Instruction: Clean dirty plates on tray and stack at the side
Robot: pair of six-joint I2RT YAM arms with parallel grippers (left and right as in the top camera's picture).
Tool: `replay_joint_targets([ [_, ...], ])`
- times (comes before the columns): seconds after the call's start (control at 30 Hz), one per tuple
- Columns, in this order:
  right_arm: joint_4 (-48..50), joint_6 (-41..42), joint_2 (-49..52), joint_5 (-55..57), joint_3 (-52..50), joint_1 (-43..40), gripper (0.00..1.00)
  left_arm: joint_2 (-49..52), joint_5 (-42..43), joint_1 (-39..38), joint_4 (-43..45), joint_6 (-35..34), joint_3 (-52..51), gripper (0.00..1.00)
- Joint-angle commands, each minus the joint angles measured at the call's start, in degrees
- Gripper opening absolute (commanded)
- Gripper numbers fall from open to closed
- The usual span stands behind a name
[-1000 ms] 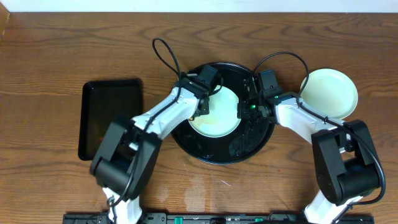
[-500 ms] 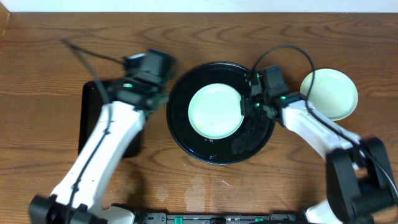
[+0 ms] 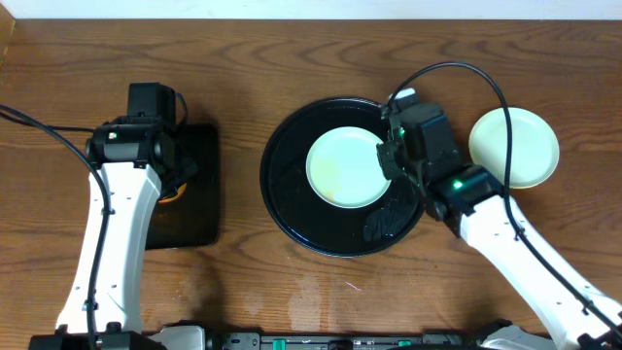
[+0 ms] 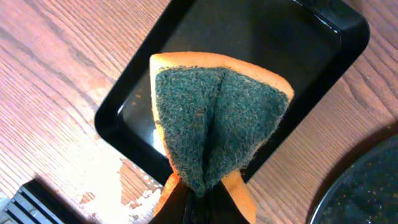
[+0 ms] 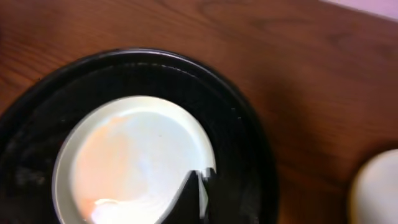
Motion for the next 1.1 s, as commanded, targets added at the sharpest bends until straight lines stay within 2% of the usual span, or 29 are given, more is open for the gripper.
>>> replay_joint_targets([
  [0.0, -2.9, 4.5, -0.3, 5.5, 1.0, 0.1, 0.18, -0.2, 0.2, 0.2, -0.1, 0.3, -0.6, 0.08],
  [0.07, -5.1, 7.6, 1.2, 2.4, 1.0, -1.3, 0.32, -0.2, 0.2, 0.2, -0.1, 0.3, -0.7, 0.08],
  [0.13, -6.4, 10.0, 3.6, -1.5, 1.0, -3.1, 0.51, -0.2, 0.2, 0.2, -0.1, 0.3, -0.7, 0.08],
  [0.17, -6.8, 10.9, 4.9, -3.9, 1.0, -4.0, 0.57, -0.2, 0.2, 0.2, -0.1, 0.3, -0.7, 0.08],
  [0.3, -8.8, 12.4, 12.4, -16.3, 2.2, -8.4, 0.68, -0.2, 0.2, 0.2, 0.1, 0.3, -0.7, 0.08],
  [0.47, -11.4, 12.0, 20.9, -21.8, 7.3, -10.9, 0.69, -0.2, 0.2, 0.2, 0.0, 0.3, -0.7, 0.08],
  [0.6, -20.6, 10.1, 26.7, -21.7, 16.4, -10.6, 0.69, -0.2, 0.2, 0.2, 0.0, 0.3, -0.7, 0.08],
  [0.73, -29.7, 10.0, 31.9, -16.3, 26.5, -10.1, 0.69, -0.2, 0.2, 0.2, 0.0, 0.4, -0.7, 0.08],
  [0.8, -30.1, 9.1, 33.5, -15.3, 28.7, -10.1, 0.67, -0.2, 0.2, 0.2, 0.0, 0.4, -0.7, 0.08],
  [0.93, -29.3, 9.0, 35.3, -14.1, 28.8, -10.0, 0.56, -0.2, 0.2, 0.2, 0.0, 0.4, -0.7, 0.08],
  [1.07, -29.3, 9.2, 37.5, -12.9, 28.6, -9.5, 0.56, -0.2, 0.2, 0.2, 0.1, 1.2, -0.7, 0.08],
])
